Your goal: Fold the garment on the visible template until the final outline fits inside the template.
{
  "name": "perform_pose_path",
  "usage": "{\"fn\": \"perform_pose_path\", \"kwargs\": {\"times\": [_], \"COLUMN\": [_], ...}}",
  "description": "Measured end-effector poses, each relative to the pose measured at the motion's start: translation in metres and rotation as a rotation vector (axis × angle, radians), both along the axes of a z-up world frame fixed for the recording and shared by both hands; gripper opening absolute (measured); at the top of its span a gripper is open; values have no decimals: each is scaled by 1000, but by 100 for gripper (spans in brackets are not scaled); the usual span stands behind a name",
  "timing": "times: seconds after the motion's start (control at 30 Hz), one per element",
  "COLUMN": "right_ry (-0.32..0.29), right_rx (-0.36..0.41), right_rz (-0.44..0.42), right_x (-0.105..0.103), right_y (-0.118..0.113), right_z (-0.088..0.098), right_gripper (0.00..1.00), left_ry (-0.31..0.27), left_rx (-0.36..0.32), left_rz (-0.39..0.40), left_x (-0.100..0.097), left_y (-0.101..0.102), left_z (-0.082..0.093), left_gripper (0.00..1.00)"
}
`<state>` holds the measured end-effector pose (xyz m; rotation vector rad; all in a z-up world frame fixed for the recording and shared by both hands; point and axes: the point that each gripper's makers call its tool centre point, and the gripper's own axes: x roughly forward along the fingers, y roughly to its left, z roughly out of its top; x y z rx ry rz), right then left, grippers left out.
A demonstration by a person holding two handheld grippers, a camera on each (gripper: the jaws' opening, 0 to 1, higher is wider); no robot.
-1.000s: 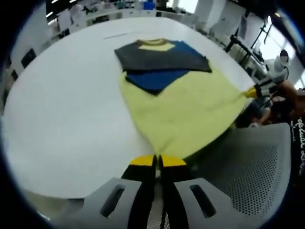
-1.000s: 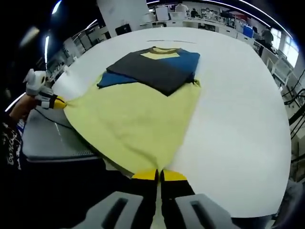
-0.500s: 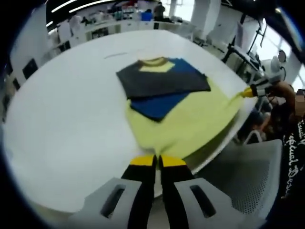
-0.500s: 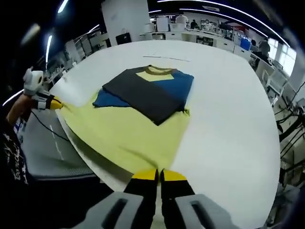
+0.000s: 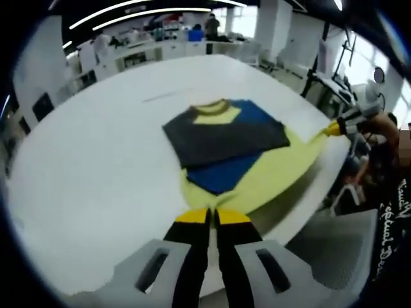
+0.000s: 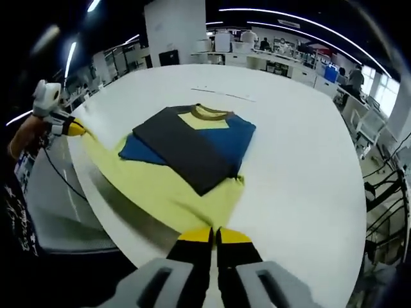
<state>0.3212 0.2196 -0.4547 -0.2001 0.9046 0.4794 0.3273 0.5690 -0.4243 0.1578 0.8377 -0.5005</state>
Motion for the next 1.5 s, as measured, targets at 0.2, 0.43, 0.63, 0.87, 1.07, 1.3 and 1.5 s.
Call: {"fn": "perform_pose_path", "kwargs": {"times": [0.2, 0.43, 0.63, 0.87, 1.07, 1.3, 1.5], "right_ry": [-50, -90, -128, -178, -212, -236, -260], "right_rx": [4, -5, -5, -8, -12, 49, 40], "right_rz": [0, 12, 12, 0, -15, -71, -94], "right_x": [24, 47, 66, 91, 110, 135, 155], "right_y": [0, 0, 1, 3, 5, 8, 7], "right_z": [15, 27, 40, 52, 58, 66, 68], "right_gripper": [0, 0, 0, 0, 0, 0, 0], "left_ry": [-32, -82, -107, -169, -214, -253, -296], "left_rx": [-2, -3, -4, -15, -62, -94, -116], "left_rz": [-11, -4, -7, 17, 91, 164, 202], "left_x": [16, 40, 58, 82, 102, 124, 148], "left_y": [-1, 0, 0, 1, 1, 8, 7], "left_z": [8, 22, 29, 43, 51, 54, 59], "left_gripper": [0, 0, 0, 0, 0, 0, 0]}}
